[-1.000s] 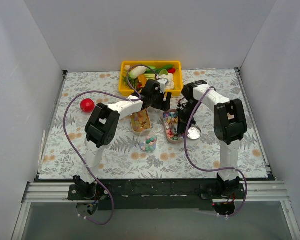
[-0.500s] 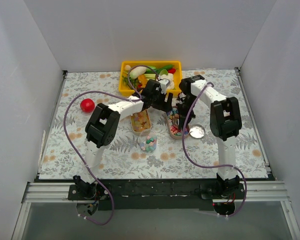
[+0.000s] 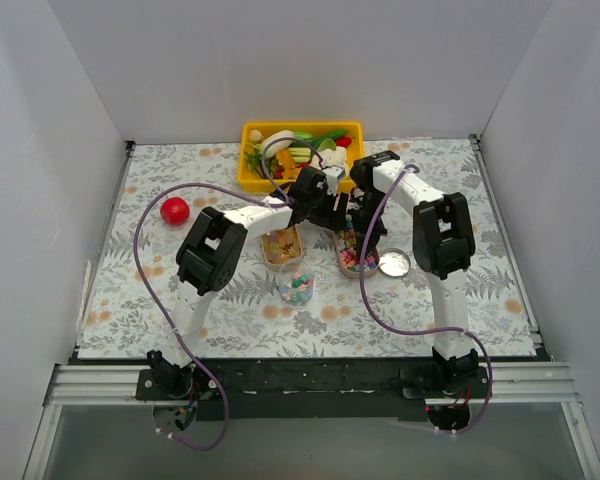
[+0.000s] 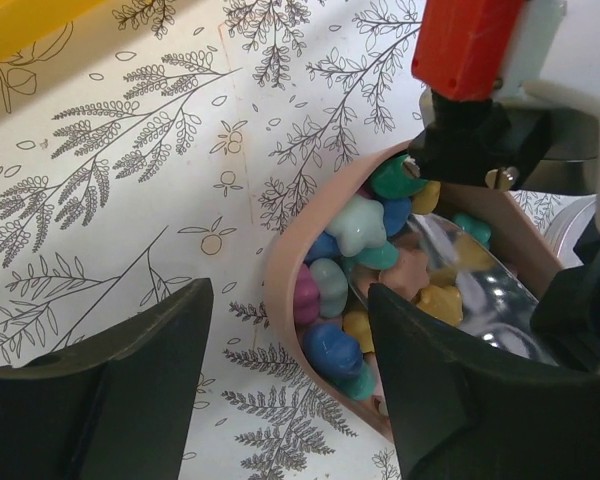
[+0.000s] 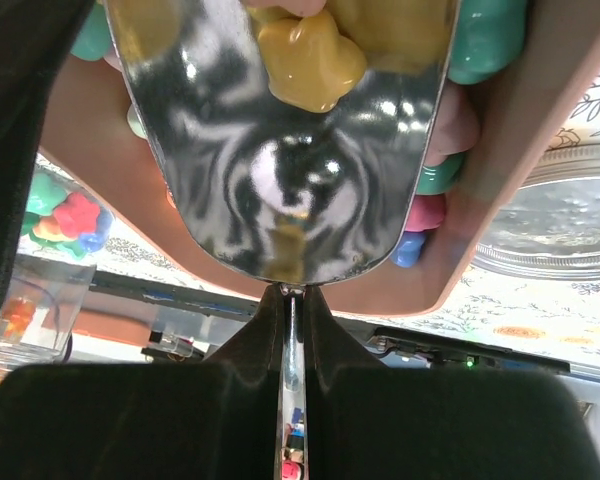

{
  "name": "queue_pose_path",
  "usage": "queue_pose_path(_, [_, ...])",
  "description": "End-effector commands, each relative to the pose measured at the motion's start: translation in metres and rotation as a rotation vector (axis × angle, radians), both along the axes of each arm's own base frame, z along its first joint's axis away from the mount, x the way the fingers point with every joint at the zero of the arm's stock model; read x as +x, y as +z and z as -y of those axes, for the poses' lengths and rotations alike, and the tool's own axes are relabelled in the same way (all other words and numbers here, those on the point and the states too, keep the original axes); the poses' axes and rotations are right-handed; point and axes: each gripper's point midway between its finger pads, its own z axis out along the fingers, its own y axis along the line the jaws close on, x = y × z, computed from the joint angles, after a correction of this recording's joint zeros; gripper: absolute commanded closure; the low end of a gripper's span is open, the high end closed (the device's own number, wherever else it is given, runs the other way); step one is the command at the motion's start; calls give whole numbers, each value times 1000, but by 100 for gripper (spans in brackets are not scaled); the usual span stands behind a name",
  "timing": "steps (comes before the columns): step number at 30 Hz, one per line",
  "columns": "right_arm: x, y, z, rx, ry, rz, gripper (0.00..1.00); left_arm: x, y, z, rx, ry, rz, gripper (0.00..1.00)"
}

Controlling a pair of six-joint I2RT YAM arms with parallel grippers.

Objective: Pack the candies
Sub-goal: Scoop the fake candies from the storage box.

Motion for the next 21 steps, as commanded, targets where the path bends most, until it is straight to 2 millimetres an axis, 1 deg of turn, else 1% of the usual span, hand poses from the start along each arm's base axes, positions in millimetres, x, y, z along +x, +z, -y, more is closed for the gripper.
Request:
queue_pose_path(1, [23,-25,20,-126,5,81,99,-5,10,-2,-2,-7,16,39])
queue_pose_path(3, [26,-27,19,-127,-2,106,99,-7,14,-3,-10,-7,19,40])
queue_pose_path(4, [26,-32,20,-127,-4,113,99,-7,16,-2,-17,-9,20,40])
queue_pose_path(8, [30,-40,18,-115,-24,164,99,-12,21,-3,-29,-12,15,41])
queue_pose_path(11, [29,-48,18,-112,-42,184,99,-20,24,-7,-34,-12,2,41])
queue_pose_path(12, [30,-49,18,-109,-46,191,99,-23,28,-9,-40,-9,2,41])
queue_pose_path(13, [25,-53,20,-112,-48,181,99,-25,31,-10,-43,-12,5,40])
queue_pose_path(15, [25,-56,19,-107,-52,194,99,-25,41,-10,-55,-10,21,40])
queue_pose_path(17, [26,-60,20,-107,-54,206,99,-25,47,-11,-59,-6,32,39])
queue_pose_path(21, [31,-60,20,-111,-50,231,99,-25,59,-14,-63,1,42,39])
